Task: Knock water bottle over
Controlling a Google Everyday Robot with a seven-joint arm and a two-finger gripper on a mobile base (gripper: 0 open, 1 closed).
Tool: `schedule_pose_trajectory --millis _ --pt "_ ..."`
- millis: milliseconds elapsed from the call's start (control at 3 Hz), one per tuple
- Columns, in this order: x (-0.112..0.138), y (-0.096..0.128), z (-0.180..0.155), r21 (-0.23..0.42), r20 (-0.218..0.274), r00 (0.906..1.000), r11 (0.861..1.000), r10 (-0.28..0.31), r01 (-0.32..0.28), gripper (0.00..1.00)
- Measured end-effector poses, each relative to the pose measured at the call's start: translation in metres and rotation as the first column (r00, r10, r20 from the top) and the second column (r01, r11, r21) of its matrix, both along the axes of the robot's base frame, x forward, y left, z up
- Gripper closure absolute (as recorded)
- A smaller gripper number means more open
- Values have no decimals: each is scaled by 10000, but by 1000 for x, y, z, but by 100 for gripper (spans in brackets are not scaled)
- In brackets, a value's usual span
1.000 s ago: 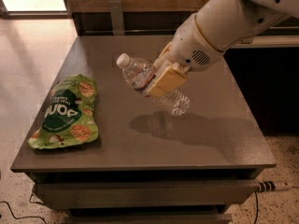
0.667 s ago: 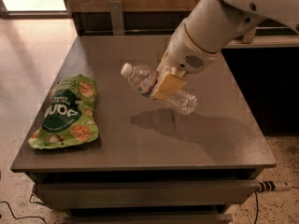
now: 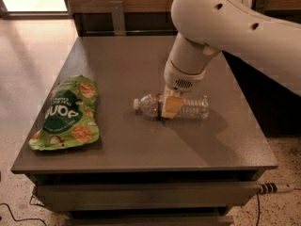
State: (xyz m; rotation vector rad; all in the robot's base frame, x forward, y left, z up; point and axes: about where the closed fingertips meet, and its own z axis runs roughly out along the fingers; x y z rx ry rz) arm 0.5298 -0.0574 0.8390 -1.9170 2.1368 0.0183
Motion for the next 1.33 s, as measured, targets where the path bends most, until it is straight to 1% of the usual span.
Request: schedule_pose_trajectory --millis 333,667,1333 --pt "0 1 -8 -91 -239 9997 10000 20 -22 100" --pt "0 1 -3 -91 -239 9997 10000 20 -22 80" --pt "-1 1 -1 -112 -206 9998 9999 27 -29 20"
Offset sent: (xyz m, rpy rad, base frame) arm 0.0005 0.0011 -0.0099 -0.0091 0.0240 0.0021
